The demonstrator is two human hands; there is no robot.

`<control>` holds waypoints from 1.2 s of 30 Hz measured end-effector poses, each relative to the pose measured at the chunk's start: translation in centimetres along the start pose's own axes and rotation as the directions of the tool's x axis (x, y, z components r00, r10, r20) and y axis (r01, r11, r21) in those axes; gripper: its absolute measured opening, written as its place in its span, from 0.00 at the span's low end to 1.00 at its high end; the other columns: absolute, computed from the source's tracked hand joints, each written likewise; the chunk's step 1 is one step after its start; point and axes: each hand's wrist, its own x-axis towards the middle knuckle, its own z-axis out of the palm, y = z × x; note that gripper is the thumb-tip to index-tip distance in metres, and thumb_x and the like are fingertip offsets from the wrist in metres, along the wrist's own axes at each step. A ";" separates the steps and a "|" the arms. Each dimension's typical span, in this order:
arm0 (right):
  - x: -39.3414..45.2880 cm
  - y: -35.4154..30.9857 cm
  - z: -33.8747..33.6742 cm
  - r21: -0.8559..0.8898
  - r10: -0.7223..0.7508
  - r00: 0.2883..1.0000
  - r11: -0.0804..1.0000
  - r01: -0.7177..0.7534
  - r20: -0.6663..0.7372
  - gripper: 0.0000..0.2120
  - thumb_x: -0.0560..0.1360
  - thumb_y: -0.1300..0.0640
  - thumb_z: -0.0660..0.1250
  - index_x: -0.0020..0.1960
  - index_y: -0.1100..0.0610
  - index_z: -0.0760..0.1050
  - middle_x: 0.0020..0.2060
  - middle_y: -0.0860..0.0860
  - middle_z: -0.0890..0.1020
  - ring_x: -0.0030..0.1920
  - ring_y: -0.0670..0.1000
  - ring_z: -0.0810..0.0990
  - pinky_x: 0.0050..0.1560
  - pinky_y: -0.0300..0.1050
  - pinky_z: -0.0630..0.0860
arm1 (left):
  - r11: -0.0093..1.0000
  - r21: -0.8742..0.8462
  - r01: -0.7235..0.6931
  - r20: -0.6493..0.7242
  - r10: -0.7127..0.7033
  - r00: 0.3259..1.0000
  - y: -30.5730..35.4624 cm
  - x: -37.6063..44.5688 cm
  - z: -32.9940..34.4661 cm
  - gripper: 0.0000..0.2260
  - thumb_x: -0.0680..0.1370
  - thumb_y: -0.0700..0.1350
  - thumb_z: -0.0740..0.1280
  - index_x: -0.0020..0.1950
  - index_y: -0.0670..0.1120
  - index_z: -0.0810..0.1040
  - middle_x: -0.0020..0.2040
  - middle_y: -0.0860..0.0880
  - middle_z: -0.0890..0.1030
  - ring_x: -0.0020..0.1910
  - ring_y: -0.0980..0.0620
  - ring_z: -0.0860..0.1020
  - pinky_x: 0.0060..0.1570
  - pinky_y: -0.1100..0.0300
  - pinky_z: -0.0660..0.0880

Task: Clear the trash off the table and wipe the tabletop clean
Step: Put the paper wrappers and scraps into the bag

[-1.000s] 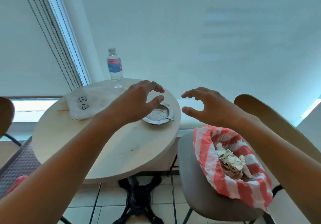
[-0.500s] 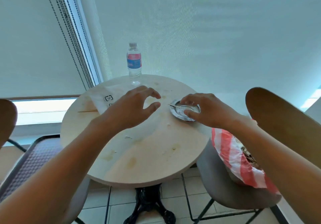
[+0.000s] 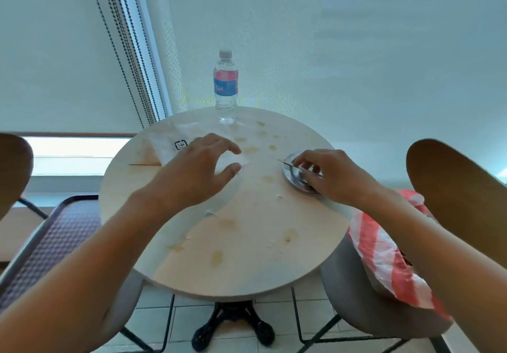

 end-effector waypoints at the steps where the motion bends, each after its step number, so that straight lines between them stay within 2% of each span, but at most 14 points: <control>1: 0.1 0.0 0.0 -0.003 -0.010 1.000 1.000 0.010 -0.006 0.10 0.77 0.58 0.67 0.55 0.47 0.80 0.44 0.43 0.81 0.44 0.46 0.80 0.49 0.49 0.79 | 1.000 0.003 0.003 -0.005 -0.003 1.000 -0.1 0.1 0.0 0.14 0.79 0.57 0.65 0.63 0.57 0.75 0.65 0.56 0.74 0.65 0.53 0.72 0.61 0.58 0.67; 4: 0.4 -0.1 -0.5 0.002 -0.019 1.000 1.000 0.019 -0.018 0.10 0.77 0.59 0.66 0.54 0.48 0.81 0.44 0.45 0.82 0.44 0.47 0.80 0.48 0.46 0.79 | 1.000 0.009 0.008 -0.018 -0.008 1.000 -0.2 0.3 -0.2 0.14 0.79 0.56 0.66 0.63 0.56 0.75 0.65 0.56 0.75 0.66 0.53 0.72 0.62 0.58 0.66; 7: 0.8 -0.7 -1.3 -0.008 -0.039 0.998 0.999 0.039 -0.039 0.12 0.77 0.61 0.66 0.56 0.49 0.81 0.44 0.46 0.82 0.43 0.45 0.79 0.48 0.43 0.78 | 1.000 0.022 0.017 -0.036 -0.016 0.999 -0.3 0.6 -0.8 0.14 0.78 0.56 0.66 0.63 0.56 0.76 0.64 0.55 0.75 0.65 0.52 0.72 0.65 0.52 0.69; 12: 2.4 -2.5 -2.1 0.046 -0.079 0.994 0.996 0.083 -0.080 0.12 0.78 0.62 0.66 0.56 0.48 0.81 0.45 0.44 0.82 0.45 0.45 0.81 0.49 0.44 0.79 | 0.994 0.096 0.047 -0.053 -0.042 0.998 -1.0 1.2 -2.2 0.17 0.78 0.57 0.66 0.65 0.55 0.75 0.66 0.54 0.75 0.66 0.50 0.72 0.66 0.51 0.67; 18: 3.9 -4.3 -2.0 0.045 -0.185 0.976 0.981 0.191 -0.116 0.10 0.78 0.60 0.68 0.54 0.47 0.81 0.42 0.41 0.80 0.42 0.46 0.81 0.48 0.47 0.79 | 0.937 0.272 0.217 -0.016 -0.222 0.975 -3.6 2.6 -2.9 0.31 0.75 0.64 0.65 0.74 0.53 0.65 0.73 0.51 0.66 0.73 0.47 0.64 0.72 0.50 0.58; 21: 4.5 -5.0 -1.3 0.065 -0.198 0.974 0.976 0.206 -0.112 0.11 0.78 0.61 0.68 0.55 0.48 0.81 0.42 0.42 0.80 0.42 0.46 0.81 0.47 0.45 0.78 | 0.909 0.315 0.273 0.031 -0.298 0.954 -5.1 3.5 -2.5 0.39 0.72 0.71 0.64 0.77 0.52 0.60 0.75 0.51 0.63 0.75 0.46 0.60 0.74 0.49 0.56; 24: 4.9 -5.7 -0.7 0.082 -0.186 0.977 0.978 0.194 -0.104 0.11 0.78 0.61 0.68 0.54 0.47 0.81 0.42 0.43 0.80 0.42 0.45 0.80 0.46 0.40 0.77 | 0.894 0.358 0.270 0.087 -0.320 0.943 -6.1 4.3 -2.2 0.42 0.71 0.73 0.63 0.78 0.51 0.59 0.76 0.49 0.63 0.76 0.46 0.59 0.74 0.50 0.55; 27: 5.1 -6.2 -0.4 0.071 -0.175 0.979 0.980 0.183 -0.105 0.11 0.78 0.61 0.68 0.54 0.48 0.81 0.42 0.43 0.80 0.42 0.45 0.80 0.44 0.33 0.72 | 0.904 0.349 0.247 0.082 -0.292 0.953 -6.7 4.7 -1.8 0.42 0.70 0.72 0.66 0.77 0.51 0.62 0.74 0.48 0.66 0.75 0.46 0.61 0.74 0.50 0.55; 31: 5.3 -6.6 -0.1 0.057 -0.163 0.981 0.984 0.169 -0.101 0.10 0.78 0.61 0.68 0.54 0.48 0.81 0.42 0.43 0.80 0.41 0.44 0.80 0.43 0.28 0.70 | 0.942 0.289 0.170 -0.005 -0.176 0.984 -7.5 5.0 -1.4 0.37 0.68 0.68 0.71 0.71 0.51 0.68 0.65 0.50 0.73 0.70 0.47 0.67 0.71 0.52 0.57; 34: 5.3 -6.7 0.0 0.053 -0.152 0.983 0.986 0.158 -0.104 0.10 0.78 0.61 0.68 0.55 0.49 0.81 0.42 0.43 0.80 0.42 0.45 0.80 0.43 0.28 0.70 | 0.960 0.252 0.122 -0.069 -0.108 0.992 -7.7 5.3 -1.1 0.34 0.68 0.65 0.73 0.68 0.52 0.71 0.60 0.51 0.75 0.68 0.46 0.69 0.71 0.51 0.57; 36: 5.1 -6.7 -0.1 0.053 -0.145 0.983 0.987 0.152 -0.110 0.10 0.78 0.62 0.68 0.55 0.50 0.82 0.42 0.43 0.80 0.42 0.46 0.80 0.45 0.33 0.74 | 0.970 0.221 0.100 -0.102 -0.079 0.992 -7.5 5.5 -1.2 0.30 0.70 0.63 0.72 0.67 0.52 0.73 0.55 0.53 0.77 0.64 0.47 0.72 0.69 0.51 0.59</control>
